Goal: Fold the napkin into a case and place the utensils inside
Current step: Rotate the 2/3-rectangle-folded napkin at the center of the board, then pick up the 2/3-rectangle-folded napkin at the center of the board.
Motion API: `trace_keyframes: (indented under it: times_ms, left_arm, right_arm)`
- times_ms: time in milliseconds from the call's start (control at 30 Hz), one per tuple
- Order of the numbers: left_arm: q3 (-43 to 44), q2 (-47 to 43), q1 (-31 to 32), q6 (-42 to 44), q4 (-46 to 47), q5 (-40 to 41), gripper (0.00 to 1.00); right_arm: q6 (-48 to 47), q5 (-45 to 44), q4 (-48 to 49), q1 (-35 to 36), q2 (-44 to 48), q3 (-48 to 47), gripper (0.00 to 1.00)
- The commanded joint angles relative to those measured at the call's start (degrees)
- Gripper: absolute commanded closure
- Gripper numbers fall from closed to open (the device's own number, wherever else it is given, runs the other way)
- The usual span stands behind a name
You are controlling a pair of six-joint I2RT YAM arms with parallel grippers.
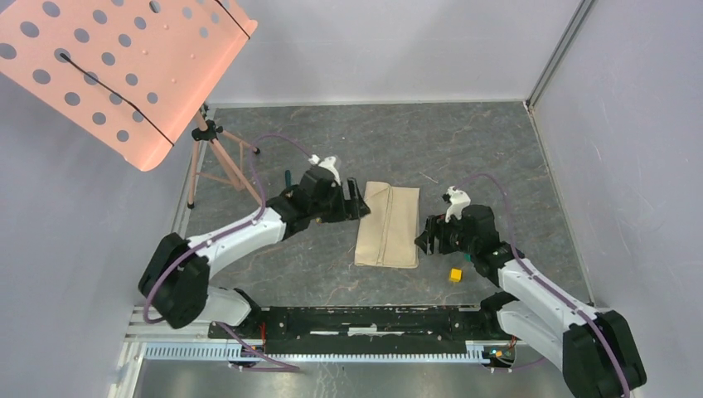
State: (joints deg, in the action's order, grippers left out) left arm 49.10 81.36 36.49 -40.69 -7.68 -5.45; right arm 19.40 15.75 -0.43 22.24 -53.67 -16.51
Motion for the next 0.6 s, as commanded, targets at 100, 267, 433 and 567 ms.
trace_keyframes:
  times_ms: [100, 267, 433, 567]
  left_arm:
    - [0.2, -4.0, 19.7, -5.3, -5.6, 11.4, 0.18]
    - [11.1, 7.8, 29.6, -6.9, -12.3, 19.2, 0.24]
    - [26.1, 21.2, 34.0, -6.7, -20.1, 23.7, 0.3]
    - [34.5, 28.9, 35.1, -6.6, -23.5, 24.7, 0.34]
  right_arm:
    - [-3.4, -22.0, -16.8, -2.6, 6.3, -9.2, 0.04]
    - [-3.9, -24.7, -18.2, -7.8, 6.1, -11.3, 0.02]
    - [-4.7, -10.9, -13.4, -17.7, 3.1, -9.0, 0.02]
    - [-5.4, -4.8, -10.4, -21.9, 1.4, -7.5, 0.02]
